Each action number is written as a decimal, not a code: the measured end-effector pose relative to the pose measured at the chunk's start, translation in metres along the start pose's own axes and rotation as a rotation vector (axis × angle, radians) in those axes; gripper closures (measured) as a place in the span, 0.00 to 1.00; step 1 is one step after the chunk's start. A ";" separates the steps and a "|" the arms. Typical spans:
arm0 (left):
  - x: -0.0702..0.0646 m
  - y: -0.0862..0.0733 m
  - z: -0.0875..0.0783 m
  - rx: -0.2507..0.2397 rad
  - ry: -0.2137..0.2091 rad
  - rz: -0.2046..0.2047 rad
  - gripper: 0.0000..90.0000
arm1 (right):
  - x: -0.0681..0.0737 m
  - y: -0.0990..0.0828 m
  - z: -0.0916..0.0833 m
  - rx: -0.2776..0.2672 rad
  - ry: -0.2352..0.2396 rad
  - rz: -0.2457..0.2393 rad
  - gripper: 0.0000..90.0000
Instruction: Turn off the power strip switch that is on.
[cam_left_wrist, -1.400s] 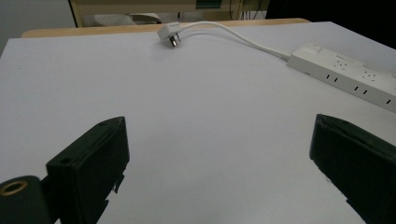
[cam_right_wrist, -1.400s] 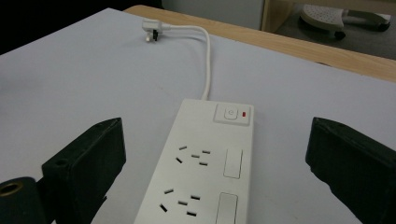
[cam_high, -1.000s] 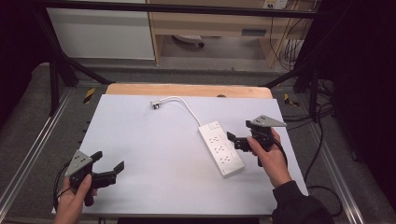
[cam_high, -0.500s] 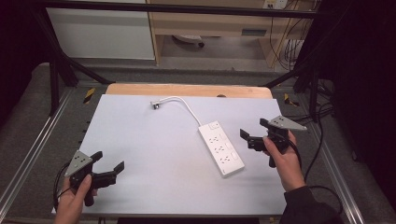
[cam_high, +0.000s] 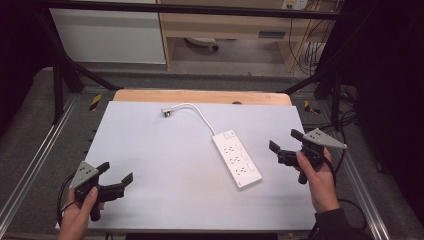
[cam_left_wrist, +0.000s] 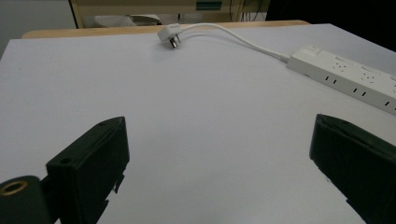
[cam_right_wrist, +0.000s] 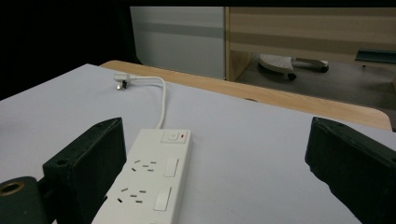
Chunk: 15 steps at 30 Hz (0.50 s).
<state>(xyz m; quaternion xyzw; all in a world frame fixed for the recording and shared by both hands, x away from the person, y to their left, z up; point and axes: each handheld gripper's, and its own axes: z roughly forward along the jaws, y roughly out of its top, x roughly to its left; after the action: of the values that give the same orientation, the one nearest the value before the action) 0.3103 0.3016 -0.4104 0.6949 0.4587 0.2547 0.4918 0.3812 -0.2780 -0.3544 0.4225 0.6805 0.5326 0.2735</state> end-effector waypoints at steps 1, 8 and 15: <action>0.000 0.000 0.000 0.000 0.000 0.000 0.05 | -0.002 -0.001 -0.002 -0.003 -0.004 -0.002 0.06; 0.000 0.000 0.000 -0.003 0.000 -0.001 0.05 | -0.010 -0.015 -0.013 -0.019 -0.033 0.009 0.05; 0.000 0.000 0.000 -0.002 0.000 -0.001 0.05 | -0.018 -0.033 -0.019 -0.015 -0.064 0.014 0.05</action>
<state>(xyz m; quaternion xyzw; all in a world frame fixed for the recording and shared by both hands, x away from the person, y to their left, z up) 0.3102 0.3015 -0.4106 0.6941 0.4589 0.2549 0.4926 0.3648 -0.3055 -0.3817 0.4419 0.6646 0.5257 0.2944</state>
